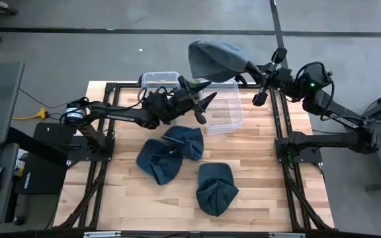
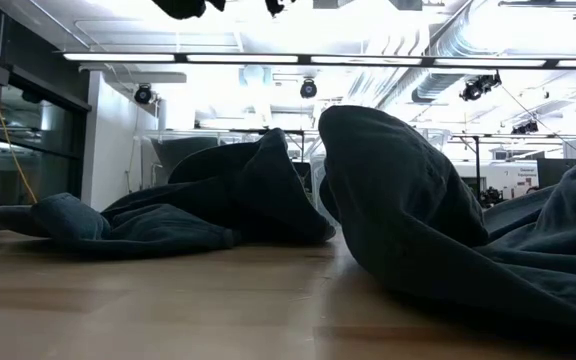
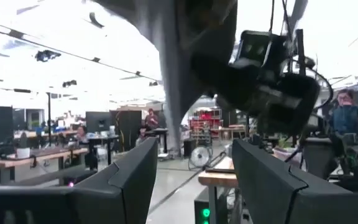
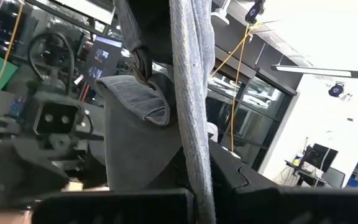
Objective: Pick & Place hat
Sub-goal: Put the gray cap into the left transparent bin
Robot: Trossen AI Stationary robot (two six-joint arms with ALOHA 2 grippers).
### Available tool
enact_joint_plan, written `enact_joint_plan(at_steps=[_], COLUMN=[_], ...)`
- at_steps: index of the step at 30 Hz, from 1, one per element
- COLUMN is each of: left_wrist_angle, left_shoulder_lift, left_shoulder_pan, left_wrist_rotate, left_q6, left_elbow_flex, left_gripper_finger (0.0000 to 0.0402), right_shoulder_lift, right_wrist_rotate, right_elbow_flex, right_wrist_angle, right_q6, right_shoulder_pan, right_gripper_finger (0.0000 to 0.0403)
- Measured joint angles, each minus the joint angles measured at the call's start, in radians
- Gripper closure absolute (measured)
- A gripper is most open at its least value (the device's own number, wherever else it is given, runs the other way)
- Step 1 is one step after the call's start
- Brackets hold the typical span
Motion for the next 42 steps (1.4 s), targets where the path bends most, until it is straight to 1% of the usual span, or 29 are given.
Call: enact_joint_plan(at_steps=[2, 6, 13, 20, 23, 27, 29, 31, 33, 35, 36, 38, 42], left_wrist_angle=[0.017, 0.031, 0.055, 0.097, 0.096, 0.096, 0.097, 0.098, 0.096, 0.096, 0.096, 0.096, 0.087], left_shoulder_lift=[0.001, -0.002, -0.002, -0.002, -0.002, -0.002, -0.002, -0.002, -0.002, -0.002, -0.002, -0.002, -0.002], left_shoulder_pan=[0.003, 0.015, 0.014, 0.014, 0.015, 0.014, 0.014, 0.014, 0.014, 0.014, 0.014, 0.013, 0.013], left_wrist_rotate=[-0.002, 0.024, 0.025, 0.03, 0.022, -0.021, -0.041, -0.068, -0.09, -0.102, -0.102, -0.11, -0.115], left_q6=[0.0, -0.006, -0.002, 0.0, 0.0, 0.0, 0.0, -0.003, -0.004, -0.009, -0.019, -0.048, -0.054], left_elbow_flex=[-0.001, 0.0, 0.0, 0.0, 0.0, 0.0, 0.0, 0.0, 0.0, 0.0, 0.0, 0.0, 0.0], left_gripper_finger=[0.0197, 0.0197, 0.0197, 0.0197, 0.0197, 0.0202, 0.022, 0.0254, 0.0302, 0.0362, 0.038, 0.0385, 0.0393], right_shoulder_lift=[0.0, 0.0, 0.009, 0.062, 0.081, 0.093, 0.094, 0.092, 0.092, 0.092, 0.092, 0.092, 0.092], right_wrist_rotate=[0.002, 0.002, -0.003, -0.027, -0.035, -0.052, -0.053, -0.053, -0.053, -0.055, -0.055, -0.057, -0.057], right_elbow_flex=[0.0, 0.0, 0.0, 0.0, 0.0, 0.0, 0.0, 0.0, 0.0, 0.0, 0.0, 0.0, 0.0], right_wrist_angle=[0.0, -0.002, -0.003, -0.018, -0.009, -0.014, -0.016, -0.019, -0.022, -0.026, -0.027, -0.03, -0.036], right_q6=[0.0, -0.002, 0.003, 0.024, 0.027, 0.034, 0.034, 0.034, 0.034, 0.034, 0.033, 0.034, 0.034], right_shoulder_pan=[0.006, 0.007, 0.007, 0.007, 0.007, 0.007, 0.007, 0.007, 0.007, 0.007, 0.007, 0.007, 0.006], right_gripper_finger=[0.0398, 0.0398, 0.0398, 0.0398, 0.0398, 0.0398, 0.0398, 0.0398, 0.0398, 0.0398, 0.0398, 0.0398, 0.0398])
